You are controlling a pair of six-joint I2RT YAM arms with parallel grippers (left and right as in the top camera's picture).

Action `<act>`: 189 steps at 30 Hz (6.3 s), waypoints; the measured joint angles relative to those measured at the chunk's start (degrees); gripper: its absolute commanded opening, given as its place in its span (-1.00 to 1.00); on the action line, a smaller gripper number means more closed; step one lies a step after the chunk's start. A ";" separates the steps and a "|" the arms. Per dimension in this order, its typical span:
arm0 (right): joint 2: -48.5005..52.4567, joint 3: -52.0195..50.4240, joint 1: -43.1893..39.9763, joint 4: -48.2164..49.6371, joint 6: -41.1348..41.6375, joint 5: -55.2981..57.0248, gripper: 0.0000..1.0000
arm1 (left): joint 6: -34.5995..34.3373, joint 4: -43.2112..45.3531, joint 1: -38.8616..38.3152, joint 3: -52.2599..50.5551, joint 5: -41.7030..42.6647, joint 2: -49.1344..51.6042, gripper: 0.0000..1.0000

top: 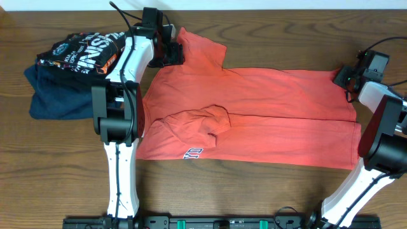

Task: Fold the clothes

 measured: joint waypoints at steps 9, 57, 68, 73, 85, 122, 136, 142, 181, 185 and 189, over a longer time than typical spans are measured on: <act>-0.13 0.00 0.00 -0.57 0.02 0.22 -0.97 | -3.30 7.37 0.28 -0.35 -1.09 0.68 0.34; -18.12 -0.98 -0.52 -19.67 -0.26 3.85 -0.98 | -6.03 -26.25 3.45 -2.03 3.98 -17.97 -0.88; -27.28 -0.98 -0.52 -39.54 -2.89 6.19 -0.98 | 4.04 -49.46 3.39 -2.08 7.17 -19.30 -0.88; -27.36 -1.01 -0.55 -46.80 -3.48 8.39 -0.98 | 8.85 -51.95 3.39 -2.05 7.34 -19.30 -0.88; -27.36 -1.05 -4.46 -54.69 -3.87 13.38 -0.98 | 11.04 -51.95 3.39 -7.21 7.08 -19.32 -0.88; -27.36 -1.05 -6.34 -64.98 -3.78 16.24 -0.97 | 10.34 -44.24 2.89 -33.99 4.92 -33.20 -0.66; -27.36 -1.05 -6.34 -65.00 -3.65 16.26 -0.97 | 10.14 -44.30 2.89 -33.99 4.31 -33.20 -0.66; -27.36 -1.05 -6.34 -65.00 -3.65 16.41 -0.98 | 9.25 -40.70 2.89 -33.99 4.28 -33.20 -0.66; -27.36 -2.05 -6.40 -64.74 -3.72 13.42 0.17 | 6.05 -23.08 -6.58 -35.47 4.79 -33.20 -0.66; -27.36 -3.93 -6.56 -63.23 -4.15 12.02 0.22 | 6.01 -18.62 -8.31 -35.50 5.75 -33.20 -0.66; -27.36 -5.07 -8.13 -61.09 -4.07 11.17 0.35 | 5.99 -15.10 -11.56 -35.50 6.34 -33.20 -0.66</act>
